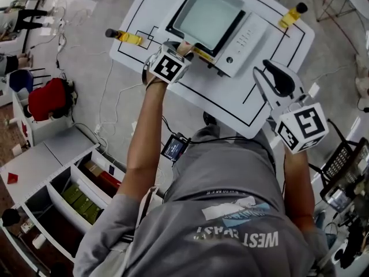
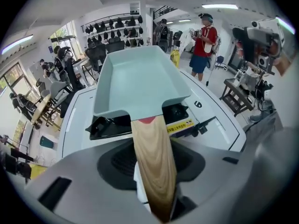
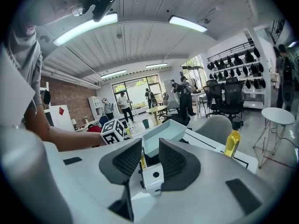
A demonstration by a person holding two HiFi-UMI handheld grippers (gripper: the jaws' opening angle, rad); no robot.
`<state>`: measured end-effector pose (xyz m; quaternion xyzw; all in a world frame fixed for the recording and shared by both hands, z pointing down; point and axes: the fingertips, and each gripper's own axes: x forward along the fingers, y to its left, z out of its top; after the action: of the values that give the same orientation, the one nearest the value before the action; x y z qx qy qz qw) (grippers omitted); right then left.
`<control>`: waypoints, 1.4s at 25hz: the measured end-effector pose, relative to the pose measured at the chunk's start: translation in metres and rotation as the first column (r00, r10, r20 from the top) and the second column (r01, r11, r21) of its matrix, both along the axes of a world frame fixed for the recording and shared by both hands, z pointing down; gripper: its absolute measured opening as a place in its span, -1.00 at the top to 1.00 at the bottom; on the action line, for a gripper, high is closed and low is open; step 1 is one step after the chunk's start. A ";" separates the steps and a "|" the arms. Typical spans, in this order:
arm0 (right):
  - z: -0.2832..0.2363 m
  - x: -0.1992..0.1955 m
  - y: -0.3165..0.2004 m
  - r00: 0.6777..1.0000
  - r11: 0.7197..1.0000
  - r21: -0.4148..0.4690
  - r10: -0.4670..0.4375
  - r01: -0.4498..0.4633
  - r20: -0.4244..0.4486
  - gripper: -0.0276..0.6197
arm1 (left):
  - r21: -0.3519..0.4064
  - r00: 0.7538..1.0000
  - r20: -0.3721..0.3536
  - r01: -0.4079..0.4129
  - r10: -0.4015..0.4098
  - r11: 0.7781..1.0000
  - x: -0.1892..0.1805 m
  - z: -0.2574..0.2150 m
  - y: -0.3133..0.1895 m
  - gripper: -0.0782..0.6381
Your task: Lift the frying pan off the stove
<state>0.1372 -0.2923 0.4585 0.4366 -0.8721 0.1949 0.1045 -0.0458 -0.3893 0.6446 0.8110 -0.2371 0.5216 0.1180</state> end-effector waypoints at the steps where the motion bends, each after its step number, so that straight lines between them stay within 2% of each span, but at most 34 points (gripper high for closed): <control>1: 0.002 0.000 0.001 1.000 1.000 -0.005 0.000 0.000 0.001 0.54 | -0.003 1.000 0.001 0.010 -0.010 1.000 -0.001 0.003 0.000 0.35; 5: 0.007 0.000 0.003 1.000 1.000 -0.014 0.000 0.000 0.001 0.55 | -0.008 0.999 -0.026 0.028 -0.028 1.000 -0.001 0.003 0.000 0.40; 18: 0.010 -0.010 0.004 1.000 1.000 -0.017 -0.001 0.001 -0.023 0.55 | -0.022 0.999 -0.021 0.049 -0.049 0.999 -0.017 0.003 0.010 0.43; 24: 0.010 -0.015 0.006 0.999 1.000 -0.020 0.001 -0.001 -0.032 0.55 | 0.002 0.995 -0.054 0.080 -0.080 0.997 -0.026 -0.014 0.010 0.43; 35: -0.009 -0.017 0.003 0.998 1.000 0.018 0.025 -0.025 -0.051 0.58 | 0.062 0.995 -0.080 0.071 -0.066 0.995 -0.037 -0.058 0.020 0.43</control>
<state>0.1201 -0.2898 0.4496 0.4532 -0.8652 0.1774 0.1204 -0.0831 -0.3696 0.5866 0.8254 -0.2771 0.4774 0.1185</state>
